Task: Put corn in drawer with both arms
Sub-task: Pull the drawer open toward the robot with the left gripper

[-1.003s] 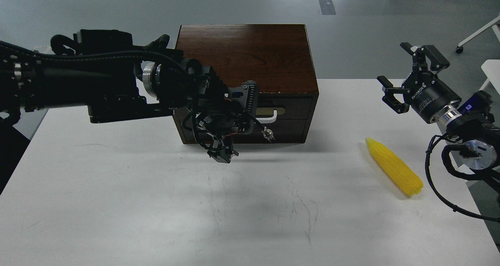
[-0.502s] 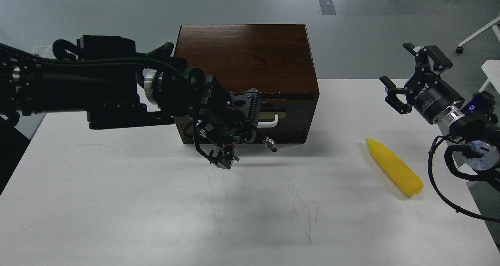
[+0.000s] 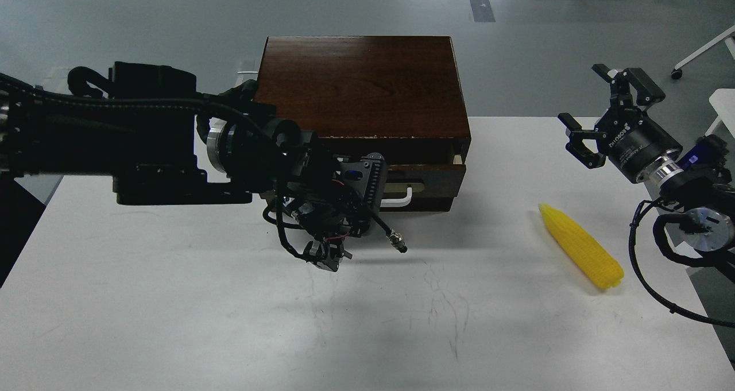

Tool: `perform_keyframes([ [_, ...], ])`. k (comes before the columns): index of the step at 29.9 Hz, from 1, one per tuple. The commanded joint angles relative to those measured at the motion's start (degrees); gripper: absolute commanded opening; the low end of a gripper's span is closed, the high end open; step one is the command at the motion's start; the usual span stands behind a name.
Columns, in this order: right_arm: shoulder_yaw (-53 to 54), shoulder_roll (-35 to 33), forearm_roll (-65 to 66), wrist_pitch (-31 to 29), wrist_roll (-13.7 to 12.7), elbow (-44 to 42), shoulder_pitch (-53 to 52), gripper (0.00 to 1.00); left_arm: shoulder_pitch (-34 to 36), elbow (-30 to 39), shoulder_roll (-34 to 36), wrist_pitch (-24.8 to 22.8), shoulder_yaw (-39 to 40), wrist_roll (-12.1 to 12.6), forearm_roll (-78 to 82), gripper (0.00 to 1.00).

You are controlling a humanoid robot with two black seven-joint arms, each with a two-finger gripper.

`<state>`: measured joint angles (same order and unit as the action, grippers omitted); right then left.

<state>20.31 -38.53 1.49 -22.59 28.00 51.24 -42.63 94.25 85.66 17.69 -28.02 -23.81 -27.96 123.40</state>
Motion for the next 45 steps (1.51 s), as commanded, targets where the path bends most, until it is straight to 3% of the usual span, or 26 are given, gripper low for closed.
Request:
perform_keyframes([
  [1, 0.0, -0.1, 0.0, 0.0, 0.0, 0.0, 0.0, 1.0, 0.0, 2.8, 0.8, 0.0, 0.0, 0.0, 0.0, 0.98],
  [17, 0.3, -0.8, 0.0, 0.0, 0.0, 0.2, 0.1, 1.0, 0.3, 8.2, 2.6, 0.0, 0.1, 0.0, 0.1, 0.98],
  [45, 0.3, -0.8, 0.0, 0.0, 0.0, 0.2, 0.0, 1.0, 2.6, 8.1, 4.8, 0.0, 0.7, 0.0, 0.3, 0.98],
])
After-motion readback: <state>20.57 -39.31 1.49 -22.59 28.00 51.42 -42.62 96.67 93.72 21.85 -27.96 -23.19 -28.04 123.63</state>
